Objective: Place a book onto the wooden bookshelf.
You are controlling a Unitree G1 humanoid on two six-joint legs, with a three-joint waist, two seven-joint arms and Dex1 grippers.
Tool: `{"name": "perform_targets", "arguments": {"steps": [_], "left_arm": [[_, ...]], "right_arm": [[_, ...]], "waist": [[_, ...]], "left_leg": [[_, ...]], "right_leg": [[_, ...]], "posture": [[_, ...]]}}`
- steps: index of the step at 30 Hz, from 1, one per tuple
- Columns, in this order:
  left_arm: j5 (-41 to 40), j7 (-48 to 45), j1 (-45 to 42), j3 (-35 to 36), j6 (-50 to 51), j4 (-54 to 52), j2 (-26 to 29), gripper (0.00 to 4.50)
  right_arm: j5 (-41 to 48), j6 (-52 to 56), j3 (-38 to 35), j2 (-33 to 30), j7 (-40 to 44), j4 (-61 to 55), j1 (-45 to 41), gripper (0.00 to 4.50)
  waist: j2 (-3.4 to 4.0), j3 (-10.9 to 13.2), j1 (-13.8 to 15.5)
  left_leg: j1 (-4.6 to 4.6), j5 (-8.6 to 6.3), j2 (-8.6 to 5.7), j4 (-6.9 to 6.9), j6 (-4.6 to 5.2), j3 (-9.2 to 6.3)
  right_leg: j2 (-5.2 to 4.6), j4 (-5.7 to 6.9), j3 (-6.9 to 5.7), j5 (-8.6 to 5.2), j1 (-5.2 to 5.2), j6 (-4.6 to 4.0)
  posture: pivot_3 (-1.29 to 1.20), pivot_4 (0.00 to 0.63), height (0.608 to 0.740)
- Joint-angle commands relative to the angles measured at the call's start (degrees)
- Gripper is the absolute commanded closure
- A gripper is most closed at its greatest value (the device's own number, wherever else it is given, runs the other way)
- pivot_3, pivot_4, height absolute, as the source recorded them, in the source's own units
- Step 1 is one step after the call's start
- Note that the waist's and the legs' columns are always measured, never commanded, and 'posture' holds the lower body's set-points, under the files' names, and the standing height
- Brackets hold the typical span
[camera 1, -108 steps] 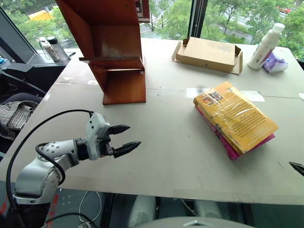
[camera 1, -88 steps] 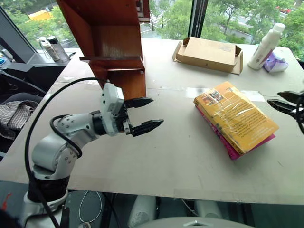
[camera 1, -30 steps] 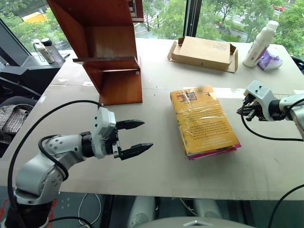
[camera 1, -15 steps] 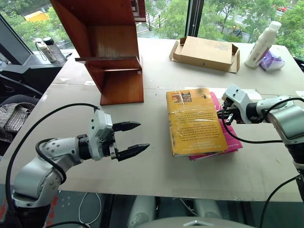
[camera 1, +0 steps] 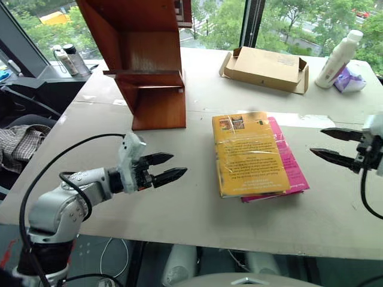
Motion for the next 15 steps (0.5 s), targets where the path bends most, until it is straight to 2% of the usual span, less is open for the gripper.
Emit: {"name": "perform_targets", "arguments": {"steps": [1, 2, 5, 10, 15], "left_arm": [[-7.4, 0.6, -7.1, 0.1, 11.6, 6.0, -0.1, 0.00], [-8.4, 1.1, -9.4, -0.5, 15.3, 8.3, -0.2, 0.00], [-9.2, 2.7, -15.9, -1.9, 22.9, 16.4, -3.0, 0.00], [-8.7, 4.9, -23.2, -1.8, 31.3, 27.9, -8.7, 0.00], [-7.5, 8.1, -27.9, 0.5, 34.6, 35.1, -14.8, 0.00]], "right_arm": [[7.4, -1.5, -10.8, 0.5, 5.3, -4.4, 6.1, 0.29], [9.6, -1.0, -12.4, 0.6, 5.8, -4.6, 7.1, 0.03], [13.7, -2.0, -15.6, 0.5, 8.3, -3.1, 9.7, 0.03], [16.5, -2.2, -14.0, -2.2, 10.3, 1.3, 9.6, 0.03], [18.6, -2.0, -12.4, -4.4, 11.4, 2.2, 9.4, 0.03]], "waist": [[0.00, 0.0, -0.3], [-0.02, 0.0, -0.3], [-0.02, 0.0, -0.7], [-0.08, 0.0, -0.7], [-0.10, 0.0, -0.5]], "left_leg": [[0.02, 0.00, -0.01, 0.00, 0.00, 0.01], [0.06, 0.01, -0.02, 0.02, 0.00, 0.03], [0.14, 0.01, -0.02, 0.13, 0.00, 0.10], [0.12, 0.01, -0.07, 0.16, 0.00, 0.10], [0.07, 0.01, -0.08, 0.17, -0.01, 0.05]], "right_leg": [[-0.02, 0.04, 0.02, 0.00, 0.01, 0.00], [-0.01, 0.09, 0.04, -0.03, 0.01, -0.02], [0.04, 0.28, 0.15, -0.10, 0.02, 0.10], [0.05, 0.38, 0.20, -0.01, -0.01, -0.01], [0.05, 0.41, 0.19, -0.02, -0.05, 0.00]], "posture": [[0.00, 0.150, 0.740], [0.00, 0.150, 0.740], [0.00, 0.150, 0.740], [0.00, 0.150, 0.740], [0.00, 0.150, 0.740]]}}
